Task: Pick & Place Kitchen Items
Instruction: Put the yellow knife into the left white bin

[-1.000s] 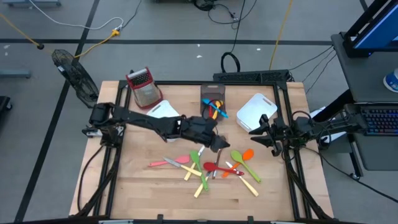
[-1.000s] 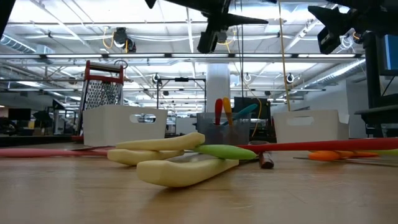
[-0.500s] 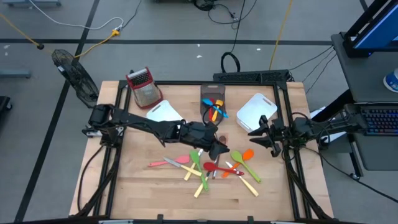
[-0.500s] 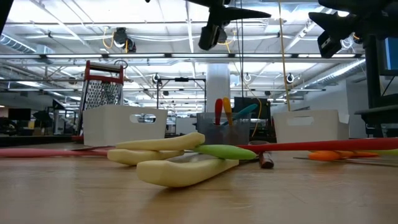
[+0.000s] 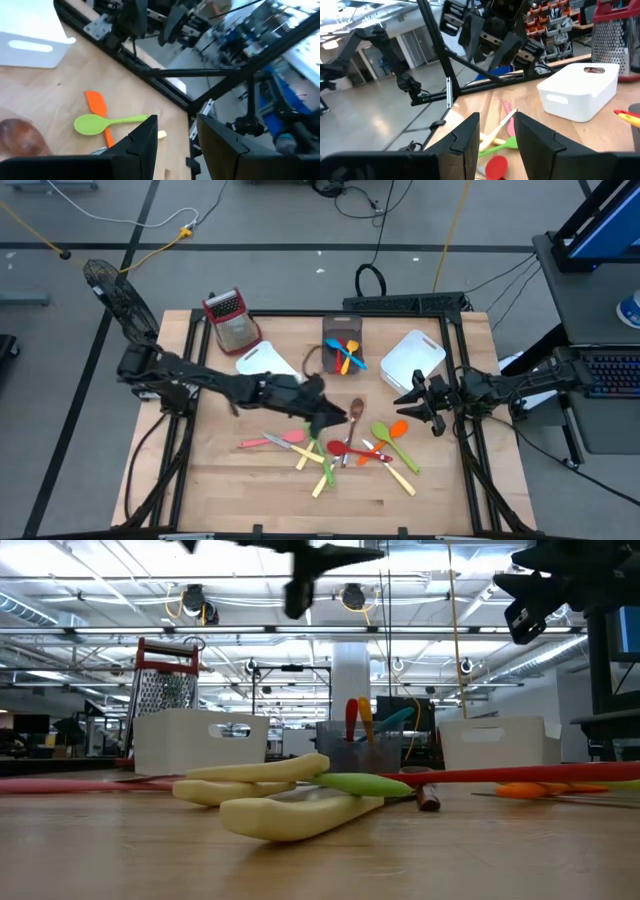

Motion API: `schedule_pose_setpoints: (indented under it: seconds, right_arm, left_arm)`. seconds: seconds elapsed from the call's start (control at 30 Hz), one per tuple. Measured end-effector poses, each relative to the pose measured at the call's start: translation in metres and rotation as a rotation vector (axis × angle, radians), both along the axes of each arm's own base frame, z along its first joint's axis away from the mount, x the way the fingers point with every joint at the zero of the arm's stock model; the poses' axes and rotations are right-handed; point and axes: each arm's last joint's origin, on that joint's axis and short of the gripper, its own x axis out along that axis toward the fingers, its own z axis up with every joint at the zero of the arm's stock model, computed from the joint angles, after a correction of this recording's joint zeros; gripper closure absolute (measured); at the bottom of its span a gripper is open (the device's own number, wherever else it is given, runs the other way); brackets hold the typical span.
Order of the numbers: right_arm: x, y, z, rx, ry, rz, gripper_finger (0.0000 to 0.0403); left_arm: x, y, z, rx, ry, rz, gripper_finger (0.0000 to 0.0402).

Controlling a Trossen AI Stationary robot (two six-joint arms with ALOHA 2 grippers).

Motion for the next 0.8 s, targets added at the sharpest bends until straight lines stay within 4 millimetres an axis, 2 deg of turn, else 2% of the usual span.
schedule_pose_setpoints:
  seconds: [0.07,0.3,0.5,0.8]
  right_arm:
    - [0.000,0.000,0.000,0.000,0.002,-0.001,0.0289]
    - [0.000,0.000,-0.001,0.006,0.014,-0.002,0.0289]
    - [0.000,0.000,-0.001,0.001,0.015,-0.002,0.0289]
    - [0.000,0.000,-0.001,0.001,0.016,-0.003,0.0289]
  left_arm:
    - [-0.017,-0.002,-0.002,0.005,-0.061,-0.003,0.0261]
    - [-0.075,-0.005,-0.014,0.074,-0.116,0.016,0.0261]
    - [-0.106,-0.005,-0.008,0.153,-0.171,-0.005,0.0261]
    - [-0.139,0.000,0.001,0.216,-0.073,-0.039,0.0261]
